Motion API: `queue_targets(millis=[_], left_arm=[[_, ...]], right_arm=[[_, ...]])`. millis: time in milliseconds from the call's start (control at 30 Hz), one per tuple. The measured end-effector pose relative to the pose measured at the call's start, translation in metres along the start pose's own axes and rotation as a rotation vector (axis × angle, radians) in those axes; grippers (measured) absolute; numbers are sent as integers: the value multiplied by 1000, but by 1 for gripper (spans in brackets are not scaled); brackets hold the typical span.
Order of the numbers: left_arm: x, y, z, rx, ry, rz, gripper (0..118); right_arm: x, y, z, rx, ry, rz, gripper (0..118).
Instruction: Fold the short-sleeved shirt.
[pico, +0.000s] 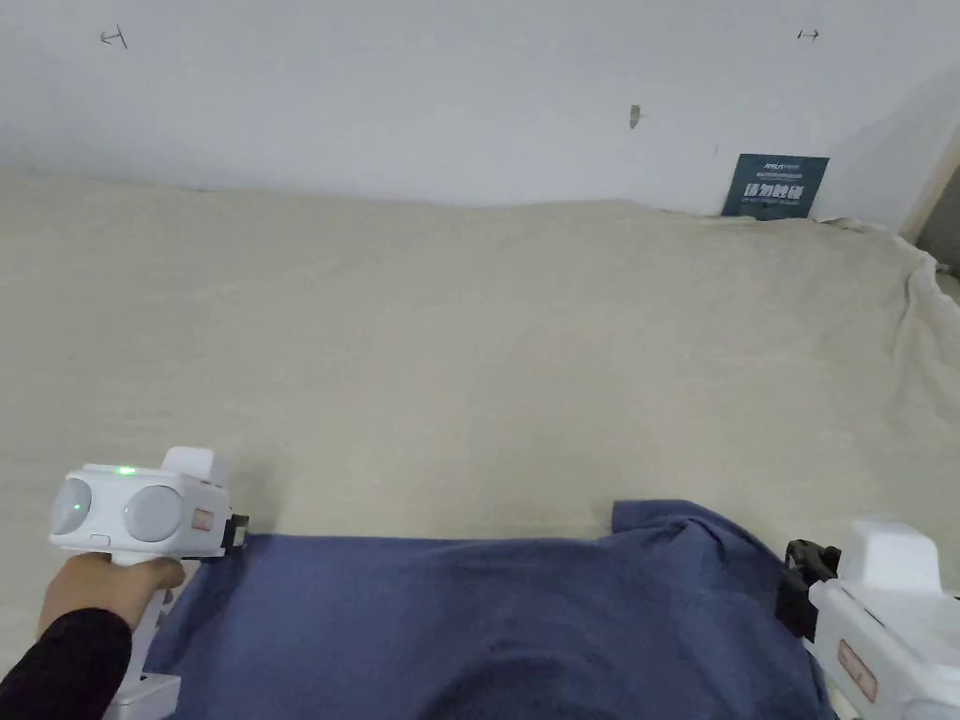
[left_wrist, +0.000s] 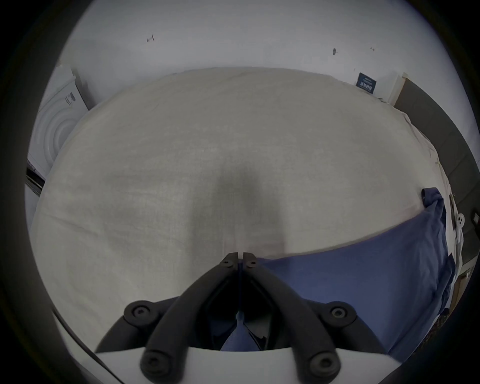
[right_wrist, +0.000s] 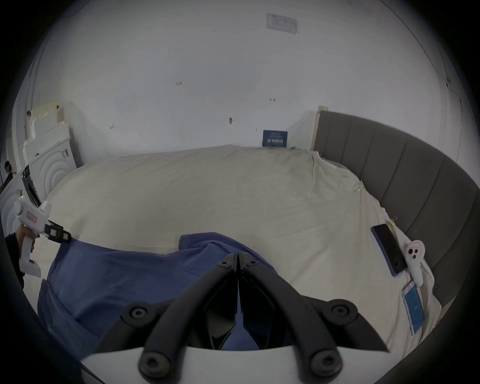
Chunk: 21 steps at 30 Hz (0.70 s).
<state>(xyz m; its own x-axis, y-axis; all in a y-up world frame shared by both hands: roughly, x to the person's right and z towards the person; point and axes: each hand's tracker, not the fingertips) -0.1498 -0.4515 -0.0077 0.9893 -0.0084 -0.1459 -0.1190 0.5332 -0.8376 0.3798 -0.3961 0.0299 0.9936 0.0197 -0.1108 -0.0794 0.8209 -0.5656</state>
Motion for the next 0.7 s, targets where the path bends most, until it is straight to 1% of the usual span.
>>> queue_targets(millis=[33,67,100,133,167,200,233,267,333,400,433,500,533,567,600,633,667,700], left_arm=[[1,-1,10,31,-12,9,0],[2,-2,18,48,-36,22,0],[3,-4,25,51,-40,18,0],[2,-3,33,66,-48,11,0],[2,-3,40,82,-53,1,0],[2,-4,47,90,-56,-6,0],[2,-5,54,100,-59,-9,0],[0,-5,60,109,-61,-7,0],[0,-6,70,122,-65,-7,0],[-3,-6,74,133,-65,-5,0],[-4,-6,76,131,-67,-1,0],[-5,-8,78,133,-70,8,0],[-7,-7,75,129,-70,12,0],[-7,-8,75,128,-69,13,0],[-7,-9,75,126,-67,15,0],[-8,-10,75,124,-65,16,0],[-10,-9,71,122,-64,19,0],[-12,-11,71,121,-65,24,0]], right_arm=[[5,2,-11,-35,0,3,4],[8,5,-22,-52,-4,12,14],[11,6,-32,-63,-10,9,31],[15,8,-46,-115,-8,15,56],[20,10,-57,-158,5,10,71],[20,12,-68,-183,24,-15,80],[22,13,-80,-202,18,-14,83],[23,14,-90,-219,17,-21,83],[16,17,-108,-280,-15,56,83],[11,17,-125,-303,-37,106,80],[9,17,-132,-323,-26,117,77],[6,17,-141,-348,-2,86,76],[4,16,-145,-349,3,75,69],[2,16,-146,-351,7,78,58],[-1,16,-144,-344,16,87,43],[-4,15,-142,-347,13,112,19],[-6,15,-139,-348,12,127,2],[-6,15,-133,-337,7,126,2]])
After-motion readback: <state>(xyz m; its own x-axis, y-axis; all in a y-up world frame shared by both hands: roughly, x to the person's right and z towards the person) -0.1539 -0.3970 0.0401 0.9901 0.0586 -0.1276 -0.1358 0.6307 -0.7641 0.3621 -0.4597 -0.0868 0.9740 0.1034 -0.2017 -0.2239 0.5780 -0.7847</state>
